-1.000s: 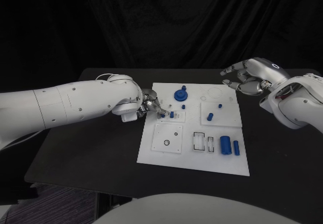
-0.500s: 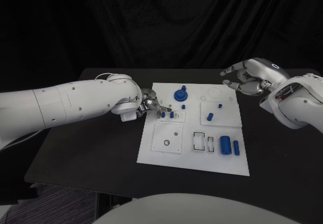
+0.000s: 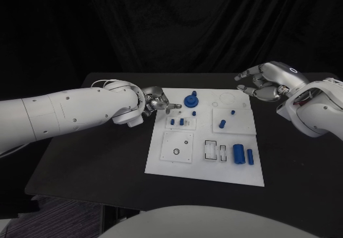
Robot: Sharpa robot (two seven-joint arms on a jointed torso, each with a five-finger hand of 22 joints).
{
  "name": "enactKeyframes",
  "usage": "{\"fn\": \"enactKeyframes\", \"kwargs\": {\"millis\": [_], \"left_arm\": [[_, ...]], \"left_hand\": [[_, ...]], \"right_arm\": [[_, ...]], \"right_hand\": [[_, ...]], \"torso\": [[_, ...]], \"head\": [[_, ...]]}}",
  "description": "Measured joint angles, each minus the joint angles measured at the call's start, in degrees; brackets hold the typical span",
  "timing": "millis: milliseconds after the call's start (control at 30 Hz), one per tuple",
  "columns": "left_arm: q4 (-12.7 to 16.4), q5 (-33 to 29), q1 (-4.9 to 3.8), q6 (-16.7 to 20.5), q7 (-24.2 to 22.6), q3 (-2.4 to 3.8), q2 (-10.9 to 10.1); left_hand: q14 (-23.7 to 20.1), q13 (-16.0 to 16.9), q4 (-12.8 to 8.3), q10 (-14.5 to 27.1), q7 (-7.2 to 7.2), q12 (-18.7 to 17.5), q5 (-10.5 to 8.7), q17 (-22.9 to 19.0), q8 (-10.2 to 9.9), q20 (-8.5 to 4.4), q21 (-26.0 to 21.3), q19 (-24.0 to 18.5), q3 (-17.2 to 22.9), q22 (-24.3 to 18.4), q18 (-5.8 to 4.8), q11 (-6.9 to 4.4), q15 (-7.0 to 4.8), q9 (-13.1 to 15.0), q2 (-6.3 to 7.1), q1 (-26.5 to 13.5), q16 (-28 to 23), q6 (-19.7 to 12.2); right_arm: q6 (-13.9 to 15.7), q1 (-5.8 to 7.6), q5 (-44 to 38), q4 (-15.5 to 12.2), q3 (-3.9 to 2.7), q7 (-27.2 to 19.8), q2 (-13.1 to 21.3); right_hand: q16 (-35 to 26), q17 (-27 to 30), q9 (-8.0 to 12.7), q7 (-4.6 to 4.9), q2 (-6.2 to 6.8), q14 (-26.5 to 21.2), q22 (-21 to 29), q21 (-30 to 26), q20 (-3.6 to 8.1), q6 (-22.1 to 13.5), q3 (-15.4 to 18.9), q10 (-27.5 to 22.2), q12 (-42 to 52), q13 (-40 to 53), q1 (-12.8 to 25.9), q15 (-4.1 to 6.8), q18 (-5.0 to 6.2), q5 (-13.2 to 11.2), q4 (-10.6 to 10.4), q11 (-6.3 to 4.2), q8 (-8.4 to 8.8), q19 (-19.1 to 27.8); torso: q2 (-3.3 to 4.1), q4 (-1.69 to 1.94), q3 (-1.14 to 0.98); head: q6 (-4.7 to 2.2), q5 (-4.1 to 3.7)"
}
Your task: Assemble the parts on the task board
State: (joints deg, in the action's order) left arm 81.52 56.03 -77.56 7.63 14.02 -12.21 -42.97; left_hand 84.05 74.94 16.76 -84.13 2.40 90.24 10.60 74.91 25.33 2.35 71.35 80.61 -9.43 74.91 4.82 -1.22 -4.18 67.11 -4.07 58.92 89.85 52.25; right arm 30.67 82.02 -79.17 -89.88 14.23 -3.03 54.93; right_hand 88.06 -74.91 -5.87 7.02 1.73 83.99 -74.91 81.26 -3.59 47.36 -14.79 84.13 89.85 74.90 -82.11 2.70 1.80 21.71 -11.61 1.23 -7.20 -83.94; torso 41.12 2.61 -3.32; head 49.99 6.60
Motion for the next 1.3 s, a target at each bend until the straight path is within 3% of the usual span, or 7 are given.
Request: {"fn": "enactKeyframes", "kwargs": {"millis": [233,367,433,500,667,867,1300], "left_arm": [[-0.4,4.3,-0.06,10.9,-12.6,0.02,-0.6],[-2.1,5.8,-0.09,13.2,-19.9,0.03,0.4],[-3.6,6.8,-0.09,13.2,-23.5,0.03,1.4],[-5.3,8.4,-0.11,12.8,-26.4,0.03,2.6],[-9.2,13.8,-0.11,10.7,-30.6,0.02,5.8],[-11.4,22.6,-0.11,9.1,-31.6,0.01,8.7],[-14.8,34.3,0.02,8.3,-30.3,0.02,13.4]], "left_hand": [[-0.1,0.0,-0.2,0.1,1.32,-2.9,5.96,0.0,0.2,0.93,-2.7,-2.4,-1.2,0.0,0.00,0.98,1.17,0.9,-0.39,10.0,0.0,-5.6],[-2.9,0.7,-0.2,7.7,3.09,-12.4,8.41,0.0,-2.5,2.38,-9.3,-8.6,0.2,0.0,0.91,3.04,3.25,-2.8,-0.56,17.9,-5.9,-8.2],[-14.5,-7.2,-1.2,27.0,3.60,-33.1,6.75,-2.9,-4.1,3.38,-14.1,-13.8,7.3,0.0,1.85,3.80,4.05,-5.8,-1.34,30.0,-14.1,-8.2],[-20.2,-16.4,-0.2,38.6,5.20,-51.6,4.61,-6.2,-7.3,4.50,-14.5,-15.4,14.1,0.0,1.85,5.91,5.85,-10.6,1.00,34.1,-17.8,-8.8],[-14.2,-35.4,-1.0,45.2,3.37,-69.2,2.19,-9.2,-18.9,3.42,-2.0,-5.6,27.7,0.0,0.76,4.71,3.71,-28.0,8.45,38.6,-17.4,-8.5],[-13.9,-44.2,-2.9,49.8,-3.84,-74.2,2.97,-15.8,-21.6,2.13,-2.3,-4.6,29.1,0.0,0.41,2.43,1.82,-37.5,12.51,36.6,-21.2,-8.3],[-13.5,-48.0,-5.8,52.0,-4.76,-72.1,5.22,-17.6,-21.6,1.95,-2.7,-3.8,25.7,0.0,0.42,3.49,2.65,-44.7,12.77,34.1,-20.7,-7.9]], "right_arm": [[0.0,0.00,0.0,0.0,0.00,0.0,0.0],[0.1,0.00,0.0,0.1,0.00,-0.1,-0.1],[0.1,0.00,0.0,0.1,0.00,-0.1,-0.2],[0.1,0.00,0.0,0.2,0.00,-0.1,-0.3],[0.1,0.00,0.0,0.4,0.00,-0.2,-0.5],[0.1,0.00,0.0,0.4,0.00,-0.3,-0.7],[0.1,0.00,0.0,0.5,-0.01,-0.4,-0.9]], "right_hand": [[-0.9,0.0,0.2,0.00,0.00,0.0,0.0,-1.0,0.00,0.0,-0.5,0.0,-1.3,0.0,0.0,0.00,0.00,0.0,0.0,0.00,0.00,0.0],[-1.2,0.0,0.2,-0.20,0.00,0.0,0.0,-1.0,0.00,0.2,-0.7,0.0,-1.5,0.0,0.0,0.00,0.00,0.0,0.1,0.00,0.00,0.0],[-1.2,0.0,0.3,-0.20,0.00,0.0,0.0,-1.3,0.00,0.2,-0.7,0.0,-1.8,0.0,0.0,0.00,0.00,0.0,0.1,0.00,0.00,0.0],[-1.2,0.0,0.3,-0.03,0.00,0.0,0.0,-1.3,0.00,0.4,-0.7,0.0,-1.8,0.0,0.0,0.00,0.00,0.0,0.1,0.00,0.00,0.0],[-1.4,0.0,0.3,0.01,0.00,0.0,0.0,-1.4,0.00,0.4,-0.9,0.0,-2.0,0.0,0.0,0.00,0.00,0.1,0.2,0.00,0.00,0.0],[-1.4,0.0,0.3,0.01,0.00,0.0,0.0,-1.5,0.00,0.4,-1.0,0.0,-2.1,0.0,0.0,0.00,0.00,0.2,0.1,0.00,0.00,0.0],[-1.4,0.0,0.3,0.01,0.00,0.0,0.0,-1.5,0.00,0.4,-1.0,0.0,-2.1,0.0,0.0,0.00,0.00,0.2,0.1,0.00,0.00,0.0]], "torso": [[0.02,-0.01,0.06],[0.00,0.02,0.06],[0.00,0.03,0.05],[-0.02,0.03,0.05],[-0.03,0.07,0.02],[-0.02,0.07,0.02],[0.08,-0.07,0.04]], "head": [[0.00,-0.03],[0.00,-0.08],[0.00,-0.11],[0.00,-0.12],[0.00,-0.12],[0.00,-0.12],[0.00,-0.04]]}}
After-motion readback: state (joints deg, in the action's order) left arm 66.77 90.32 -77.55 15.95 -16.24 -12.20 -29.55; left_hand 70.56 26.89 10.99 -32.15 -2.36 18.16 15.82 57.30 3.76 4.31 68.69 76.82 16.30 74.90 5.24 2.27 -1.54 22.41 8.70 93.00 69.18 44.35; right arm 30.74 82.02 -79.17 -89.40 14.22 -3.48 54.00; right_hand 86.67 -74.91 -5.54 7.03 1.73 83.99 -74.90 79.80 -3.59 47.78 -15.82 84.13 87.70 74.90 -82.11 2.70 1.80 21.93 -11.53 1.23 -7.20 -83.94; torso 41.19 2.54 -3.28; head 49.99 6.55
